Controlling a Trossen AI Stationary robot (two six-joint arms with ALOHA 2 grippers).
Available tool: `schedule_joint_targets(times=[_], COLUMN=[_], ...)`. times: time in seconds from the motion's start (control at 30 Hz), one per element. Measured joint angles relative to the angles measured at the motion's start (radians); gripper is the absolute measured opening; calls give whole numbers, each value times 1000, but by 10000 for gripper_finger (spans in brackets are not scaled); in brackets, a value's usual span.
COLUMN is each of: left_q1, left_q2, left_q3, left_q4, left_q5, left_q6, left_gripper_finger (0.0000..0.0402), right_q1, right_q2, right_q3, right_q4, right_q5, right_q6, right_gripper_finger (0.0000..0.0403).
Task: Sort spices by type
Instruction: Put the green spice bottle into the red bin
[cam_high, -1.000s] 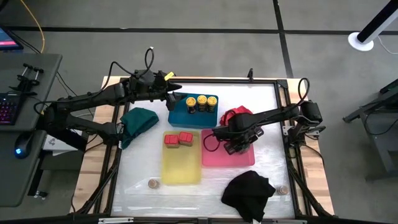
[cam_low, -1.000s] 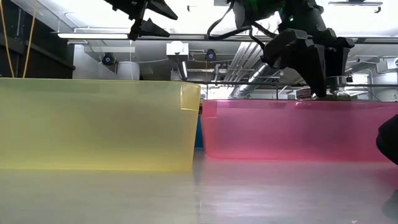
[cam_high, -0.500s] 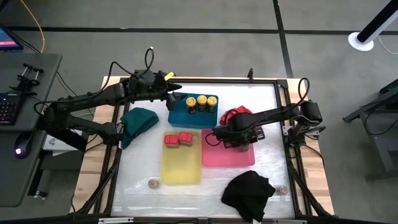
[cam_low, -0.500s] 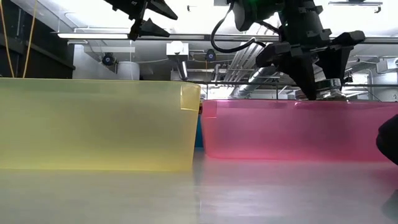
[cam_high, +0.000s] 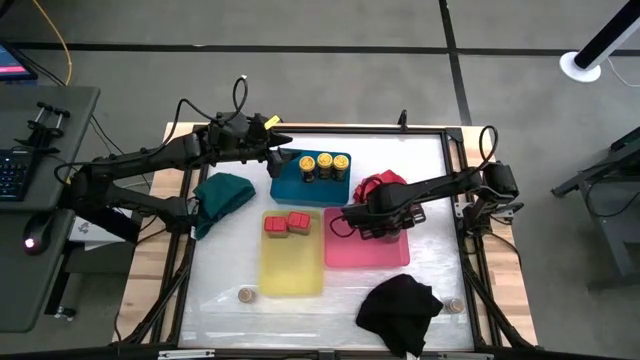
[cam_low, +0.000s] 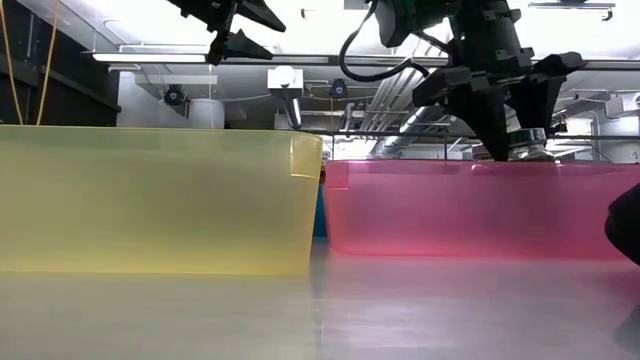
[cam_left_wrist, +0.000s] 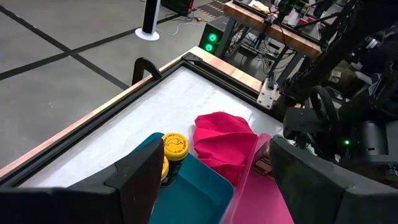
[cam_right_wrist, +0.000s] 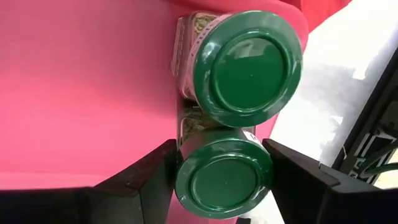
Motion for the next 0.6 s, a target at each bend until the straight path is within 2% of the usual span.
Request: schedule_joint_targets(times=[0.4,0.6], left_q1=[0,0], left_q2=[0,0], left_q3=[0,0], left_q4=[0,0], left_q5=[0,0], left_q6=[1,1], left_gripper_finger=[278,278], right_q1=[0,0], right_q2=[0,0], right_q3=[0,0], right_q4=[20,13], right_q5=[4,5], right_q6=[-1,7], right_gripper_finger=[229,254])
